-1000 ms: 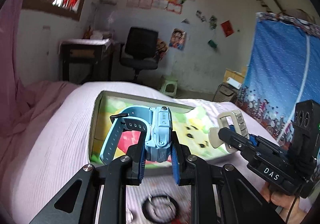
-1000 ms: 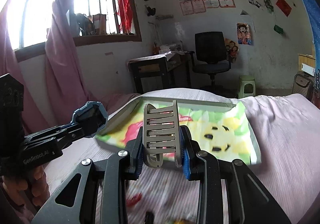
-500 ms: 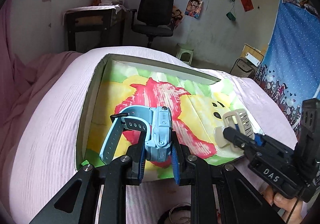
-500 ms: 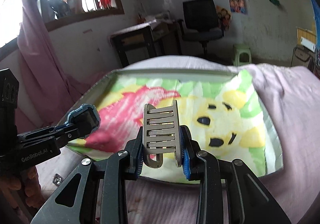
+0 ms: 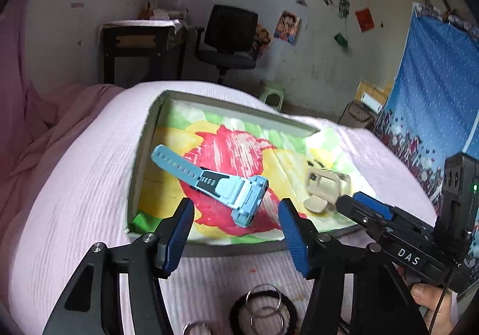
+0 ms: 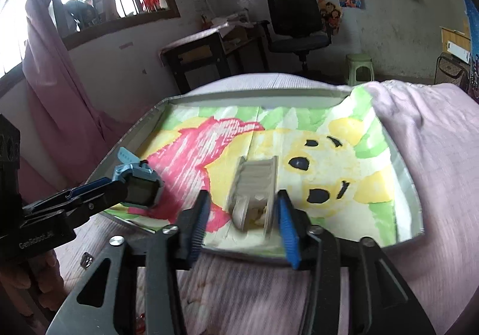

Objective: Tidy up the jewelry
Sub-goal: 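Carry both held items over the white box and open both tools to drop them, then withdraw both tools from the box back toward the loose jewelry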

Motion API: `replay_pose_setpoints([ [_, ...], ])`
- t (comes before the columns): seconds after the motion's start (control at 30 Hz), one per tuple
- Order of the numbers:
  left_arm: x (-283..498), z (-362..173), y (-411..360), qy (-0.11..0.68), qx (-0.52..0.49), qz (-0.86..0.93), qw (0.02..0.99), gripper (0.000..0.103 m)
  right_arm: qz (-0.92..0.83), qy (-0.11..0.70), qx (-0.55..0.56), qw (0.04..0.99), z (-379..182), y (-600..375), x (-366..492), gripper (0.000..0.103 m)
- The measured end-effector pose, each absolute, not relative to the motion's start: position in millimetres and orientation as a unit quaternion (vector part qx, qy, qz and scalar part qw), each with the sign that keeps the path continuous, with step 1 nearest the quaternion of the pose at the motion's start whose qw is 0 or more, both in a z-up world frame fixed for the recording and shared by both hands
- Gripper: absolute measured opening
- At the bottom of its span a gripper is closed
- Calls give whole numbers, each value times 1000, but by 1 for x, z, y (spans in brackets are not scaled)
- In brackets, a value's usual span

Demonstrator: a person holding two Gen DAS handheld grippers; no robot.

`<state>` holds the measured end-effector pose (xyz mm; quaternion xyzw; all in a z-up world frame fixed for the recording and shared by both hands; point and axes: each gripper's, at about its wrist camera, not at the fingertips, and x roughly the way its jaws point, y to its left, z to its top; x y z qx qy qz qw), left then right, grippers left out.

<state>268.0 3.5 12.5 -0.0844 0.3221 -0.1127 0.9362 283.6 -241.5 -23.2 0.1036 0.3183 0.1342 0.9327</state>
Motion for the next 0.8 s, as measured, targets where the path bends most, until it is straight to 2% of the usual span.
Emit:
replay_pose_setpoints([
  [0.07, 257, 15, 8, 308, -96, -109, 940, 62, 131, 306, 98, 938, -19, -245, 274, 47],
  [0.1, 250, 17, 10, 300, -99, -107, 943, 65, 129, 294, 97, 942, -15, -247, 266, 52],
  [0.17, 237, 20, 11, 282, -99, -102, 949, 77, 128, 274, 97, 948, -10, -251, 253, 59],
  [0.3, 208, 28, 10, 248, -91, -97, 960, 86, 125, 235, 93, 959, 2, -258, 222, 70],
  [0.33, 203, 29, 10, 243, -90, -96, 961, 91, 123, 226, 92, 962, 4, -259, 213, 72],
  [0.4, 187, 30, 7, 229, -82, -93, 965, 97, 116, 206, 90, 967, 9, -263, 195, 85],
  [0.43, 182, 31, 7, 225, -80, -92, 967, 99, 114, 199, 90, 969, 12, -264, 189, 88],
  [0.47, 175, 32, 7, 218, -78, -90, 969, 100, 112, 189, 89, 971, 15, -266, 181, 93],
  [0.57, 156, 32, 7, 208, -81, -92, 970, 101, 103, 171, 92, 976, 21, -269, 159, 95],
  [0.67, 139, 31, 7, 199, -77, -92, 973, 101, 100, 159, 90, 978, 24, -273, 137, 102],
  [0.8, 120, 29, 6, 189, -61, -90, 976, 102, 93, 145, 69, 983, 26, -273, 113, 102],
])
